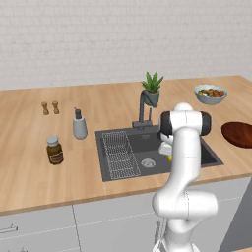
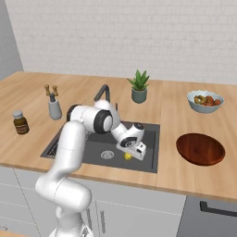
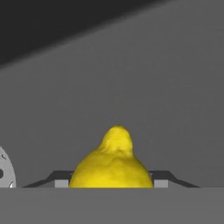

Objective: Pick the lemon from the sink and place it in the bowl. Then pick the bowl and place it in the microwave. Then close the microwave door and press the start button.

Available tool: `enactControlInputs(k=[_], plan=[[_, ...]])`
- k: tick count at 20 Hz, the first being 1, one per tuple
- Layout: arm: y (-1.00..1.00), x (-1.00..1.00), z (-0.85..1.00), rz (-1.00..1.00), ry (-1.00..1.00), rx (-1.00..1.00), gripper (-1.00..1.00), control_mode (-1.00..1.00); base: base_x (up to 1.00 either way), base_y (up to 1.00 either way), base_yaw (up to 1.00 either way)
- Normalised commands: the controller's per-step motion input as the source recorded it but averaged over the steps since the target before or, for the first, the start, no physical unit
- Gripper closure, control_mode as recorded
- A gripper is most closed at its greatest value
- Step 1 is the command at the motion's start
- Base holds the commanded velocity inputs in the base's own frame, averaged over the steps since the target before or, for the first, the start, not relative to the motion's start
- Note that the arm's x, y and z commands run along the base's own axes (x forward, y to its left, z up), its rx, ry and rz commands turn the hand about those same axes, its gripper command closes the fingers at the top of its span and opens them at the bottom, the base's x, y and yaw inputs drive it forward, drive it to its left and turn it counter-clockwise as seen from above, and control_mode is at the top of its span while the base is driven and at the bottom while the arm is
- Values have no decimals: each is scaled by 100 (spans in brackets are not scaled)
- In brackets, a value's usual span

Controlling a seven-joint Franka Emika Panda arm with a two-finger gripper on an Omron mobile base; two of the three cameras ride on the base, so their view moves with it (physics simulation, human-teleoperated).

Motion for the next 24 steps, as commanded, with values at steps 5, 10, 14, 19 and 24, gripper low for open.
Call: enactControlInputs(k=[5,10,14,19,24], plan=[[32,-53,60,-6,-9,-4,100,-100,0,0,0],[7,-38,92,-1,-14,-6,100,-100,0,0,0],[0,-31,100,0,-9,-1,100,-100,0,0,0],[-3,-31,100,-2,-4,0,100,-100,0,0,0],[-7,-23,100,-10,0,-6,100,-100,0,0,0]])
